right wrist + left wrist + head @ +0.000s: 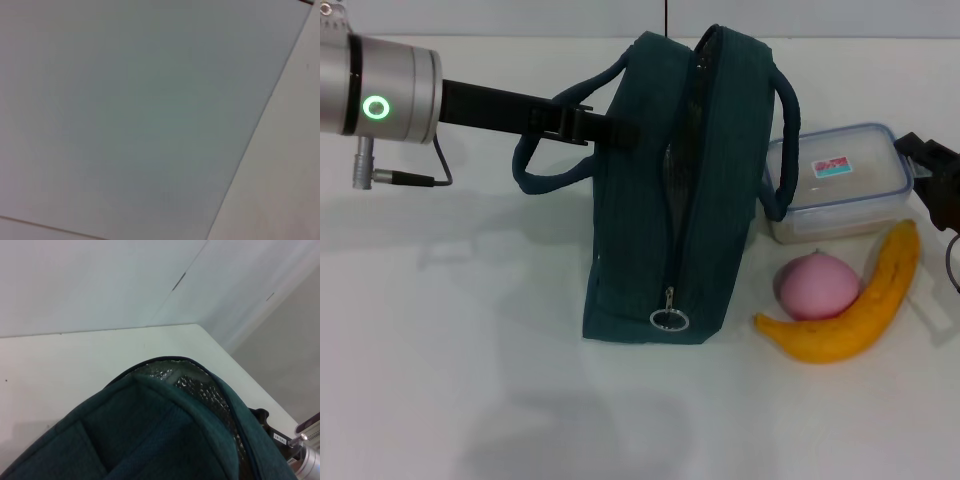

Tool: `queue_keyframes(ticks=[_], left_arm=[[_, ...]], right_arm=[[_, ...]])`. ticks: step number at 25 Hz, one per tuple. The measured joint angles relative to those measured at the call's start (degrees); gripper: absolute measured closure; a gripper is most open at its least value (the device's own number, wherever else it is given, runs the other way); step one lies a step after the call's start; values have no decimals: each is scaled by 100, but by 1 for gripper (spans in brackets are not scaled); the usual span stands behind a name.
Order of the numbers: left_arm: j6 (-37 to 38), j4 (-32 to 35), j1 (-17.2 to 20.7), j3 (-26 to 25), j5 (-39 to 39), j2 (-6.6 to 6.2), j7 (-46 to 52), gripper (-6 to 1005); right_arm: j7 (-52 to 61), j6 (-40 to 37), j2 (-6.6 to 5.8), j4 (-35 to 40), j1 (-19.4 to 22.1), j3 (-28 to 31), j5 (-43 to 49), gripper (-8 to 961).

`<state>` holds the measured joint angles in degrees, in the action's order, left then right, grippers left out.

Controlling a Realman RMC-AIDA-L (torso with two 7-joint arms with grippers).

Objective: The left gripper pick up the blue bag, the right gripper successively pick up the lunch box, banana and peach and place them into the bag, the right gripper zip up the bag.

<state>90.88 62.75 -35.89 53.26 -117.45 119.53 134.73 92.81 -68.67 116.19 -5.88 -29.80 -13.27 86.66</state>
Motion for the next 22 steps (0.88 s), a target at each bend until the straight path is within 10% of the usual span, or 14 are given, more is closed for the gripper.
queue_keyframes(ticks=[22], left_arm=[[-200, 9, -15, 0, 14, -3, -70, 945]], right_arm=[[2310, -275, 0, -65, 80, 195, 3, 802]])
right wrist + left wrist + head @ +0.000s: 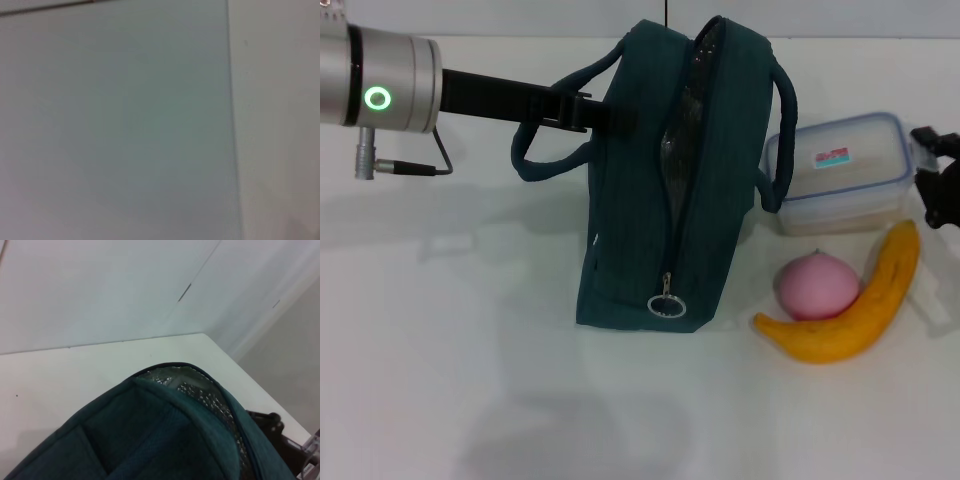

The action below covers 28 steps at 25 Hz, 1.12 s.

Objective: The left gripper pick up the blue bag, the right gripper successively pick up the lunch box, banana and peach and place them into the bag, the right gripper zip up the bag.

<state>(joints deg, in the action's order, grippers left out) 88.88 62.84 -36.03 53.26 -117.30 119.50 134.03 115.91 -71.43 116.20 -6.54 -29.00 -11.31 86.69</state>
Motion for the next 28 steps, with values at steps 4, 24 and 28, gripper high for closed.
queue_keyframes(ticks=[4, 24, 28], left_arm=[[-2, -3, 0, -3, 0, -3, 0, 945], [-82, -9, 14, -9, -37, -6, 0, 944], [-82, -8, -1, -6, -41, -6, 0, 944]], right_arm=[[141, -355, -6, -3, 115, 330, -1, 816], [164, -1265, -48, 75, 162, 1103, -2, 854], [169, -1787, -44, 74, -85, 1251, -4, 855]])
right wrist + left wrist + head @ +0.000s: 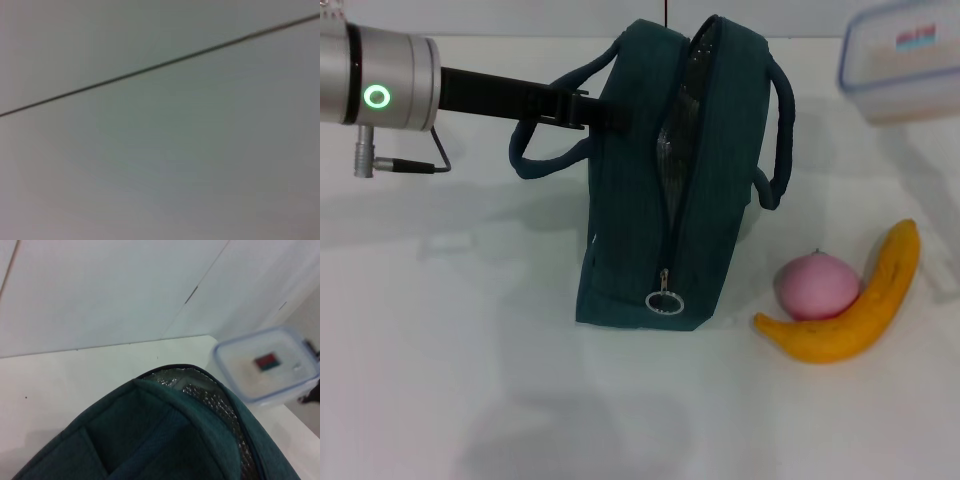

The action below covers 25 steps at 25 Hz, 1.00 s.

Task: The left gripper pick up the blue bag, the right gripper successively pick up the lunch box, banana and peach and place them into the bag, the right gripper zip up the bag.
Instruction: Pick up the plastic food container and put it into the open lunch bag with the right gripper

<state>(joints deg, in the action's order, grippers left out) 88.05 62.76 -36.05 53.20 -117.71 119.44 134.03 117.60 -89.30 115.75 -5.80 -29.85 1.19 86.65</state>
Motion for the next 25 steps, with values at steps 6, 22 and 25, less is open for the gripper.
queue_keyframes(ticks=[6, 22, 25], left_arm=[[0, 0, -17, 6, 1, 6, 0, 944], [-222, -494, -343, 11, 30, -4, -90, 944], [-228, -483, -333, -5, 13, -16, -92, 944]], right_arm=[[51, -559, 3, -10, -518, 231, -58, 856], [-74, -123, 45, -284, -1327, 183, 1110, 860], [-145, -74, 43, -304, -1060, 172, 1251, 863]])
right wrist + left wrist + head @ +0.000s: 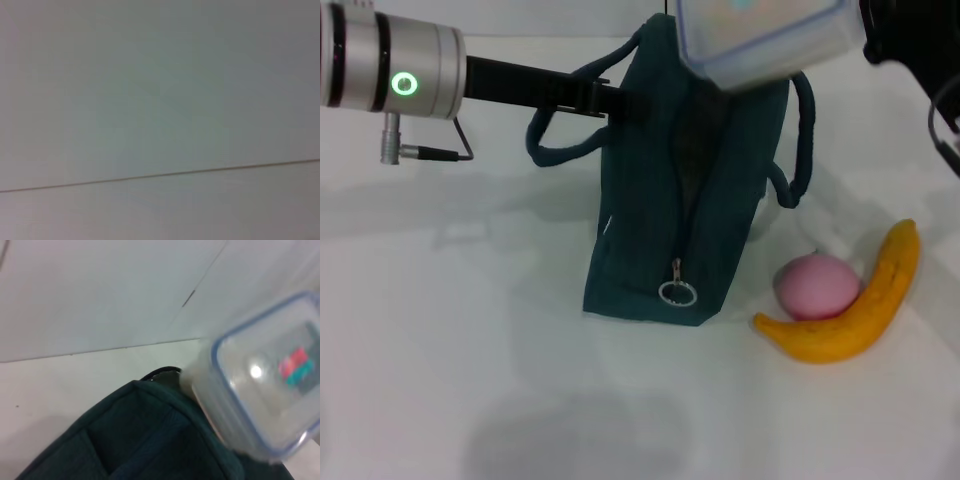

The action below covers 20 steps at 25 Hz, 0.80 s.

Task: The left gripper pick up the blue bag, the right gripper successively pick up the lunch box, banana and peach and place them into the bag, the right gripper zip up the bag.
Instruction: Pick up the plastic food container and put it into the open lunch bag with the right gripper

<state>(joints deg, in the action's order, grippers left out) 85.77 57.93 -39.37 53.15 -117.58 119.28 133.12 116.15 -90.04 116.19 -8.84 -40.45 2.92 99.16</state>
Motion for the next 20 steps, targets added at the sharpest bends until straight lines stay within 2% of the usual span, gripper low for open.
queue_keyframes(ticks=[5, 9, 13, 15, 20], left_arm=[[-138, 1, 18, -21, -18, -37, -2, 945], [-141, -4, 3, -23, -20, -37, -3, 945], [-147, -14, -28, -18, -25, -37, -4, 944], [-152, -16, -31, -14, -27, -30, -5, 944], [-180, -18, -33, 7, -29, -4, -5, 945]], right_arm=[[-40, 91, -5, 61, 363, -2, 104, 866], [-91, 389, -9, 72, 408, -22, 173, 866], [-199, 817, -2, 31, 150, -80, 628, 867], [-227, 1160, 0, 9, -130, -81, 1104, 867], [-261, 1355, 0, 35, -297, -81, 1480, 868]])
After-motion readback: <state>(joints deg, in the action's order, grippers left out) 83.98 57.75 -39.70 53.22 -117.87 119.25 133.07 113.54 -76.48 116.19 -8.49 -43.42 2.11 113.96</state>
